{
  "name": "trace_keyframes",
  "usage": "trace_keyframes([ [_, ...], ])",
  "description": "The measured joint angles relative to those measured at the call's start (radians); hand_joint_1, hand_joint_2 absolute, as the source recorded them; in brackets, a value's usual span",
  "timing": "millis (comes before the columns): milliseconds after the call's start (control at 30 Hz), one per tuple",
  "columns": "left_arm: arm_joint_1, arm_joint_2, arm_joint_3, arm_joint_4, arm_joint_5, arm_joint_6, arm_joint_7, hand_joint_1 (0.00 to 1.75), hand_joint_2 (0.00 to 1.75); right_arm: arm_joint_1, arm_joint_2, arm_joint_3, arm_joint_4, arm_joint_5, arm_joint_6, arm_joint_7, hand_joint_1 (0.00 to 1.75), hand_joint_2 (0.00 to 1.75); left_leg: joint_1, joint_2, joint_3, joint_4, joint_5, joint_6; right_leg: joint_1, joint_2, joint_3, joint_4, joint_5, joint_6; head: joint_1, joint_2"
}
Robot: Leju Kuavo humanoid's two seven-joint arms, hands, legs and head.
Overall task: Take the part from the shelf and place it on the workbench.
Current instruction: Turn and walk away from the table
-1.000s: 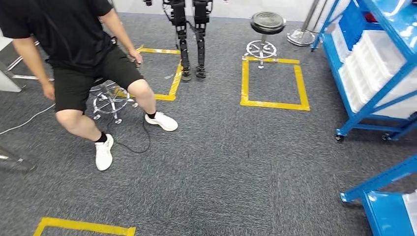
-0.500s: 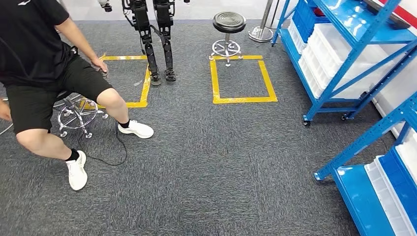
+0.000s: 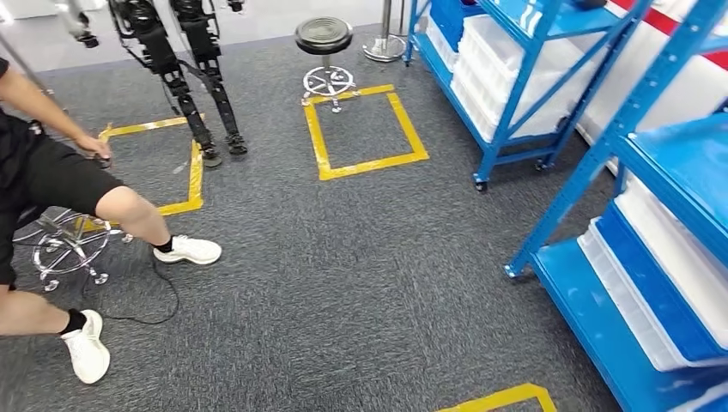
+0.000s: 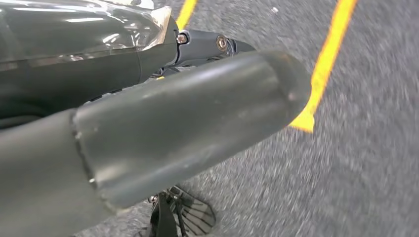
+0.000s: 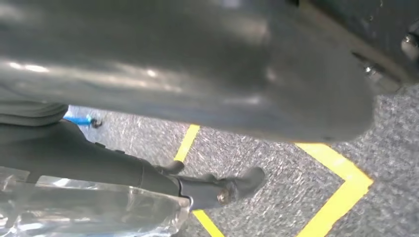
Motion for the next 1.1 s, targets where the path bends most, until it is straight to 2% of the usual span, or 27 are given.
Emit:
trace_keyframes([
  [33,0.002,0.0,0.0,0.001,0.001,0.002,0.003,0.0,0.0,0.0,0.001,0.0,0.0,0.0,0.002,0.0,0.0,0.0,0.0,-0.021,-0.034,0.072,-0.036,0.001,0.003,0.014,-0.001,0.0,0.001,-0.006,-0.001,0.0],
  [67,0.004,0.0,0.0,0.001,0.002,0.004,0.006,0.0,0.0,0.0,0.002,0.001,0.0,0.0,0.003,0.0,0.0,0.0,0.0,-0.03,-0.067,0.136,-0.059,0.003,0.007,0.029,-0.001,0.0,0.0,-0.008,-0.001,0.0],
  [100,0.006,0.0,0.001,0.002,0.003,0.005,0.008,0.0,0.0,0.002,0.003,0.001,0.0,0.0,0.005,0.001,0.0,0.0,0.0,-0.033,-0.088,0.171,-0.063,0.004,0.01,0.044,-0.001,0.001,0.0,-0.009,-0.001,0.0],
  [133,0.007,0.0,0.001,0.002,0.003,0.006,0.009,0.0,0.0,0.004,0.003,0.001,0.0,0.0,0.006,0.002,0.0,0.0,0.0,-0.035,-0.092,0.168,-0.045,0.007,0.012,0.06,0.0,0.002,0.0,-0.009,-0.001,0.0],
  [167,0.008,0.0,0.001,0.002,0.004,0.006,0.01,0.0,0.0,0.005,0.003,0.001,0.0,0.001,0.006,0.003,0.0,0.0,0.0,-0.039,-0.075,0.123,-0.009,0.009,0.013,0.076,0.002,0.003,0.0,-0.009,-0.001,0.0],
  [233,0.008,0.0,0.001,0.002,0.002,0.006,0.011,0.0,0.0,0.006,0.004,0.001,0.0,0.001,0.006,0.003,0.0,0.0,0.002,-0.073,-0.015,-0.015,0.064,0.015,0.014,0.103,0.003,0.007,0.0,-0.007,-0.001,0.0],
  [300,0.007,0.0,0.001,0.003,0.0,0.006,0.011,0.0,0.0,0.004,0.005,0.002,0.0,0.001,0.006,0.003,0.0,0.0,0.001,-0.098,0.016,-0.092,0.089,0.021,0.017,0.124,-0.005,0.01,0.002,0.0,0.0,0.0],
  [333,0.006,0.0,0.001,0.003,0.0,0.007,0.012,0.0,0.0,0.004,0.005,0.003,0.0,0.001,0.006,0.003,0.0,0.0,-0.003,-0.097,0.017,-0.097,0.086,0.024,0.017,0.133,-0.009,0.009,0.004,0.007,0.0,0.0],
  [367,0.005,0.0,0.0,0.003,0.0,0.007,0.014,0.0,0.0,0.006,0.005,0.003,0.0,0.001,0.007,0.003,0.0,0.0,-0.005,-0.085,0.019,-0.102,0.091,0.031,0.016,0.141,-0.015,0.007,0.006,0.015,0.0,0.0],
  [433,0.002,-0.002,0.0,0.002,-0.001,0.006,0.017,0.0,0.0,0.009,0.004,0.004,0.001,0.0,0.007,0.003,0.0,0.0,-0.007,-0.063,0.024,-0.118,0.102,0.047,0.016,0.114,-0.029,0.02,0.001,0.024,0.001,0.0],
  [467,0.003,-0.002,0.0,0.002,-0.001,0.005,0.018,0.0,0.0,0.009,0.004,0.004,0.001,0.0,0.007,0.003,0.0,0.0,-0.006,-0.05,0.027,-0.126,0.107,0.055,0.017,0.087,-0.047,0.051,-0.014,0.023,0.002,0.0],
  [500,0.004,-0.002,0.0,0.002,-0.002,0.004,0.019,0.0,0.0,0.008,0.004,0.004,0.001,-0.001,0.008,0.003,0.0,0.0,-0.007,-0.037,0.028,-0.13,0.109,0.059,0.016,0.058,-0.073,0.1,-0.038,0.02,0.004,0.0],
  [567,0.007,-0.001,0.0,0.002,-0.003,-0.001,0.018,0.0,0.0,0.005,0.002,0.004,0.001,-0.008,0.009,0.001,0.0,0.0,-0.009,-0.007,0.026,-0.131,0.109,0.064,0.011,0.032,-0.143,0.234,-0.09,0.02,0.007,0.0],
  [600,0.007,-0.001,0.0,0.002,-0.004,-0.004,0.018,0.0,0.0,0.006,0.0,0.004,0.001,-0.013,0.009,-0.002,0.0,0.0,-0.01,0.007,0.025,-0.131,0.108,0.064,0.008,0.028,-0.165,0.279,-0.103,0.025,0.007,0.0],
  [633,0.007,-0.002,0.0,0.002,-0.006,-0.009,0.017,0.0,0.0,0.008,-0.003,0.004,0.001,-0.018,0.01,-0.006,0.0,0.0,-0.011,0.021,0.024,-0.131,0.108,0.063,0.005,0.025,-0.167,0.287,-0.1,0.034,0.007,0.0],
  [667,0.006,-0.002,0.0,0.002,-0.007,-0.014,0.015,0.0,0.0,0.009,-0.006,0.004,0.001,-0.022,0.01,-0.01,0.0,0.0,-0.01,0.034,0.025,-0.13,0.106,0.061,0.002,0.018,-0.145,0.249,-0.082,0.044,0.007,0.0],
  [733,0.006,-0.002,-0.001,0.001,-0.014,-0.033,0.008,0.0,0.0,0.008,-0.013,0.001,0.001,-0.032,0.011,-0.017,0.0,0.0,-0.012,0.057,0.03,-0.129,0.101,0.053,-0.003,-0.024,-0.062,0.1,-0.032,0.059,0.007,0.0],
  [767,0.006,0.0,-0.003,0.001,-0.024,-0.053,0.001,0.0,0.0,0.007,-0.016,-0.003,0.0,-0.043,0.01,-0.02,0.0,0.0,-0.015,0.068,0.035,-0.129,0.097,0.046,0.0,-0.045,-0.029,0.041,-0.014,0.058,0.007,0.0],
  [800,0.006,0.004,-0.008,0.001,-0.037,-0.081,-0.008,0.0,0.0,0.007,-0.019,-0.009,0.0,-0.058,0.009,-0.025,0.0,0.0,-0.017,0.077,0.039,-0.128,0.094,0.04,0.004,-0.06,-0.011,0.008,-0.005,0.053,0.006,0.0],
  [833,0.005,0.009,-0.016,0.001,-0.054,-0.115,-0.016,0.0,0.0,0.008,-0.024,-0.019,0.0,-0.078,0.006,-0.03,0.0,0.0,-0.019,0.086,0.043,-0.128,0.091,0.033,0.01,-0.062,-0.01,0.001,-0.004,0.045,0.006,0.0],
  [867,0.003,0.015,-0.027,0.001,-0.073,-0.151,-0.022,0.0,0.0,0.013,-0.029,-0.031,0.0,-0.102,0.003,-0.036,0.0,0.0,-0.018,0.096,0.048,-0.129,0.088,0.026,0.013,-0.051,-0.012,0.0,-0.003,0.038,0.005,0.0],
  [900,-0.001,0.021,-0.041,0.001,-0.096,-0.187,-0.026,0.0,0.0,0.019,-0.033,-0.046,0.0,-0.128,-0.003,-0.042,0.0,0.0,-0.014,0.098,0.051,-0.128,0.085,0.019,0.007,-0.039,-0.01,-0.001,-0.002,0.03,0.005,0.0],
  [933,-0.004,0.028,-0.058,0.0,-0.121,-0.217,-0.029,0.0,0.0,0.027,-0.036,-0.065,0.0,-0.155,-0.011,-0.047,0.0,0.0,-0.01,0.083,0.05,-0.118,0.073,0.012,0.003,-0.027,-0.007,-0.003,0.0,0.023,0.004,0.0],
  [967,-0.007,0.034,-0.076,0.0,-0.145,-0.238,-0.031,0.0,0.0,0.034,-0.038,-0.084,0.001,-0.178,-0.02,-0.049,0.0,0.0,-0.007,0.058,0.041,-0.09,0.051,0.007,-0.002,-0.016,-0.003,-0.005,0.002,0.014,0.003,0.0],
  [1000,-0.009,0.039,-0.094,0.0,-0.167,-0.251,-0.032,0.0,0.0,0.039,-0.039,-0.103,0.001,-0.195,-0.029,-0.05,0.0,0.0,-0.003,0.024,0.021,-0.04,0.019,0.003,-0.006,-0.004,0.001,-0.006,0.004,0.005,0.002,0.0],
  [1033,-0.009,0.043,-0.112,0.001,-0.183,-0.256,-0.032,0.0,0.0,0.042,-0.038,-0.12,0.001,-0.207,-0.037,-0.048,0.0,0.0,-0.003,-0.005,-0.009,0.028,-0.019,0.002,-0.003,0.008,0.0,-0.006,0.005,-0.001,0.002,0.0],
  [1100,-0.007,0.045,-0.133,0.002,-0.199,-0.257,-0.032,0.0,0.0,0.044,-0.036,-0.138,0.001,-0.216,-0.045,-0.044,0.0,0.0,-0.003,-0.028,-0.056,0.13,-0.067,0.002,0.001,0.026,-0.001,-0.005,0.006,-0.007,0.002,0.0],
])
